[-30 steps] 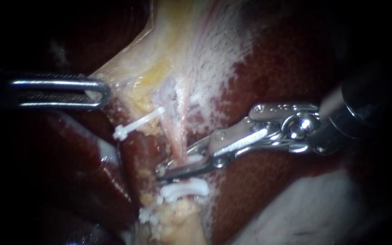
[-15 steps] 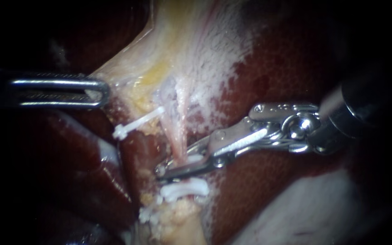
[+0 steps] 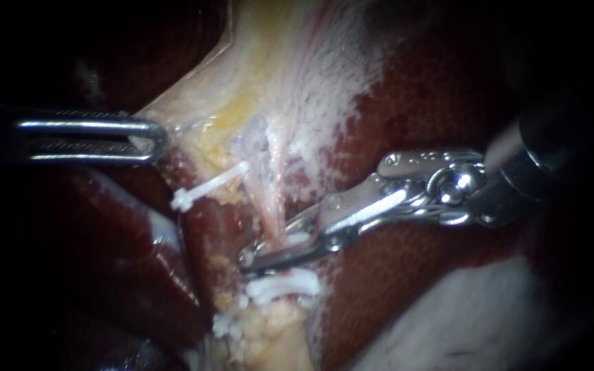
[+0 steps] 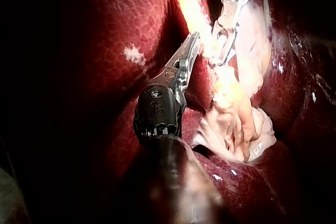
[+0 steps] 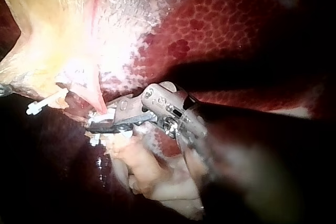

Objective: Going back third clip right tube

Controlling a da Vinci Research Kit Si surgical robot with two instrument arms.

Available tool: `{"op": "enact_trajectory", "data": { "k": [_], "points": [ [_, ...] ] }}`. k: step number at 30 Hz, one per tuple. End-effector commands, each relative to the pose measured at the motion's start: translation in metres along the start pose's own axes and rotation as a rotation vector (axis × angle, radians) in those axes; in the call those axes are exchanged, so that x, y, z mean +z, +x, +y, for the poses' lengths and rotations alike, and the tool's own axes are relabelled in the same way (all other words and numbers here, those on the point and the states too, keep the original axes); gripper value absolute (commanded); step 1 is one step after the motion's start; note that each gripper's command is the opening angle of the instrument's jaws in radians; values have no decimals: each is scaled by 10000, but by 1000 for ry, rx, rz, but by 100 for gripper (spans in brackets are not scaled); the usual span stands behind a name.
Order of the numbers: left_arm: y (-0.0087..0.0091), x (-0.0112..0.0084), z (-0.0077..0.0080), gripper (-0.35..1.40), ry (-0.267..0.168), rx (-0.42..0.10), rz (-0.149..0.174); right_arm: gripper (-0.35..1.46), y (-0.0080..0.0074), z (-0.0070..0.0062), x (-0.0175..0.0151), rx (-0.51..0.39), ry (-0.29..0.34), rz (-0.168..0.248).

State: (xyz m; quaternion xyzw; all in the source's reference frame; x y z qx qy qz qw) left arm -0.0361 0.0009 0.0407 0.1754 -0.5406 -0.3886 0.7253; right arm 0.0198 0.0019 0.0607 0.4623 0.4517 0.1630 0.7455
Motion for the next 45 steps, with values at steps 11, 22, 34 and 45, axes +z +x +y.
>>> {"op": "enact_trajectory", "data": {
  "k": [11,22,34,45],
  "points": [
    [0,0,0,-35,0,0,0,48,1,0,-2,-131,-19,32],
    [0,-1,0,-35,0,0,0,53,0,-10,-32,-225,-75,51],
    [1,-1,4,-35,2,0,0,57,-13,-32,-91,-305,-158,72],
    [4,-1,13,-35,3,1,1,60,-9,-47,-125,-324,-218,85]
  ]
}}
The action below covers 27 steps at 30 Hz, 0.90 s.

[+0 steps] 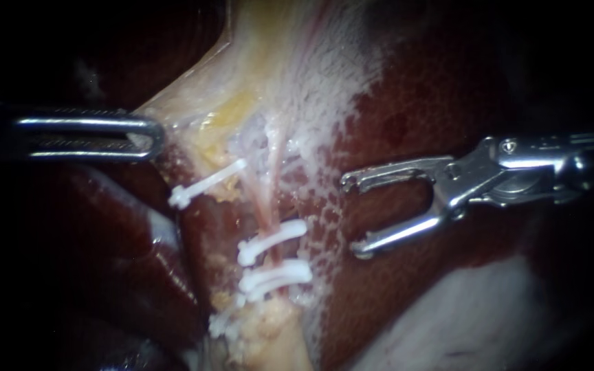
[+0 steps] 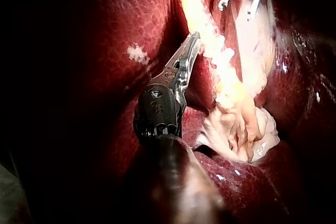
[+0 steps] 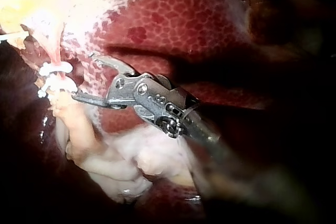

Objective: Going back third clip right tube

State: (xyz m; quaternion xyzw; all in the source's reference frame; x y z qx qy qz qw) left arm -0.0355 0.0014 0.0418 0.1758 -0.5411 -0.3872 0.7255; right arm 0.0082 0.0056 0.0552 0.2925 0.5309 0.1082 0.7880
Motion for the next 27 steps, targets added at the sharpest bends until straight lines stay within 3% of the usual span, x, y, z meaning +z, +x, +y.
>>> {"op": "enact_trajectory", "data": {
  "k": [1,5,15,27],
  "points": [
    [0,0,1,-35,4,-1,1,60,1,-1,-2,3,-5,0],
    [4,2,9,-35,1,0,0,60,1,-5,-4,7,-12,1],
    [37,26,31,-35,-8,19,8,60,-1,-10,-5,5,-11,0],
    [62,59,37,-35,-15,16,37,60,-2,-13,-9,4,-9,0]
  ]
}}
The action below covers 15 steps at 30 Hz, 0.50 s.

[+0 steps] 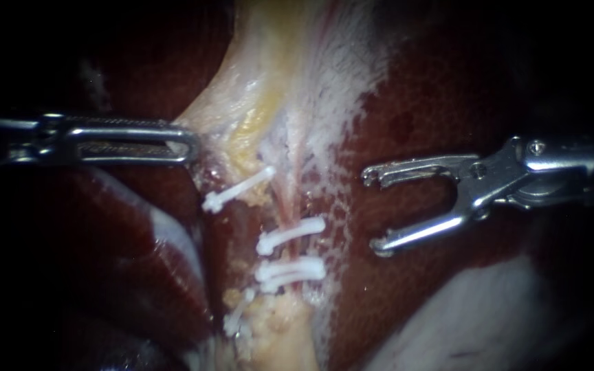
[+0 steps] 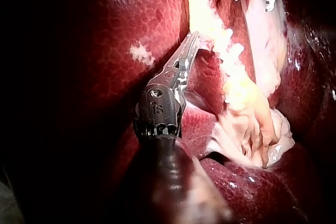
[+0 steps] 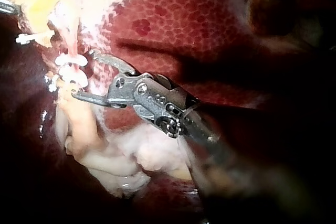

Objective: Going back third clip right tube

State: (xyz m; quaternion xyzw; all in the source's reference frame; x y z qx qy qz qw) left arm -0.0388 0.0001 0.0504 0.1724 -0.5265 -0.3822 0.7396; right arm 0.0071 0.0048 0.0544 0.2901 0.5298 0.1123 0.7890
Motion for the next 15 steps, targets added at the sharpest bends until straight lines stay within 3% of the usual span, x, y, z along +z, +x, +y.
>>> {"op": "enact_trajectory", "data": {
  "k": [1,15],
  "points": [
    [2,3,-1,-35,2,1,4,60,0,0,0,0,0,0],
    [6,14,-5,-35,12,-2,15,60,-1,-1,-2,0,0,0]
  ]
}}
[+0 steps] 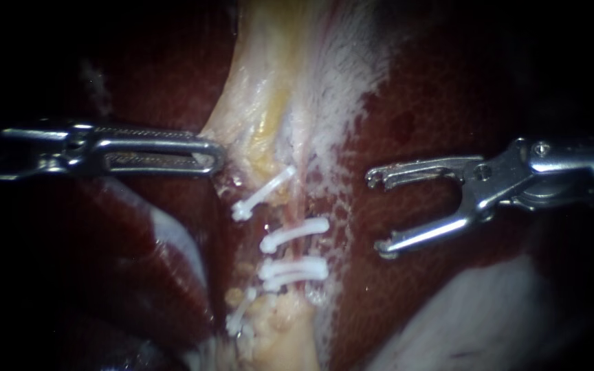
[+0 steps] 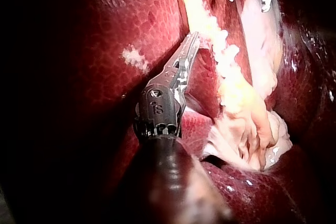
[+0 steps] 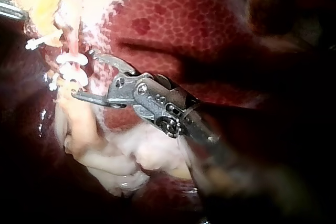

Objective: Going back third clip right tube

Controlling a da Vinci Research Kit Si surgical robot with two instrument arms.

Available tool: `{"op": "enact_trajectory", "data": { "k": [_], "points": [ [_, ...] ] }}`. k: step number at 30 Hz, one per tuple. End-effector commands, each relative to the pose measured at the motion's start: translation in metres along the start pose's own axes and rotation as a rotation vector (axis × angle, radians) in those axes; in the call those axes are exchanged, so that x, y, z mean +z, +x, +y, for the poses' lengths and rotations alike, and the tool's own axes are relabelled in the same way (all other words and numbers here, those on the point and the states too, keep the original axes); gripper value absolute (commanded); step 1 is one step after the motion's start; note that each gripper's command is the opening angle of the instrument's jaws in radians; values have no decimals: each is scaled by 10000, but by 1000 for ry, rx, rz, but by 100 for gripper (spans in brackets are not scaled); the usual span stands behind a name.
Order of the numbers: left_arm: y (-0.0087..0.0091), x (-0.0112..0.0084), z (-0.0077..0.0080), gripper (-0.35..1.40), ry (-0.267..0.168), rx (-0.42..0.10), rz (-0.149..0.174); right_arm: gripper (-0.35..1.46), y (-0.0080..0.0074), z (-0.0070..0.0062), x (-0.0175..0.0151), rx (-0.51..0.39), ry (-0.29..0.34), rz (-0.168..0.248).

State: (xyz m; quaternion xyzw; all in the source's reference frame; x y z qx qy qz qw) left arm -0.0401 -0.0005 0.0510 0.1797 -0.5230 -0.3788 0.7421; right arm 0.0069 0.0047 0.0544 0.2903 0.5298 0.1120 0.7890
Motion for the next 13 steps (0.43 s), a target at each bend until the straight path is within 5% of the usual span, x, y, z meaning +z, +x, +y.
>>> {"op": "enact_trajectory", "data": {
  "k": [1,13],
  "points": [
    [0,0,0,-35,1,0,0,60,0,0,0,0,0,0],
    [0,1,0,-35,1,0,0,60,2,-3,0,-5,0,0]
  ]
}}
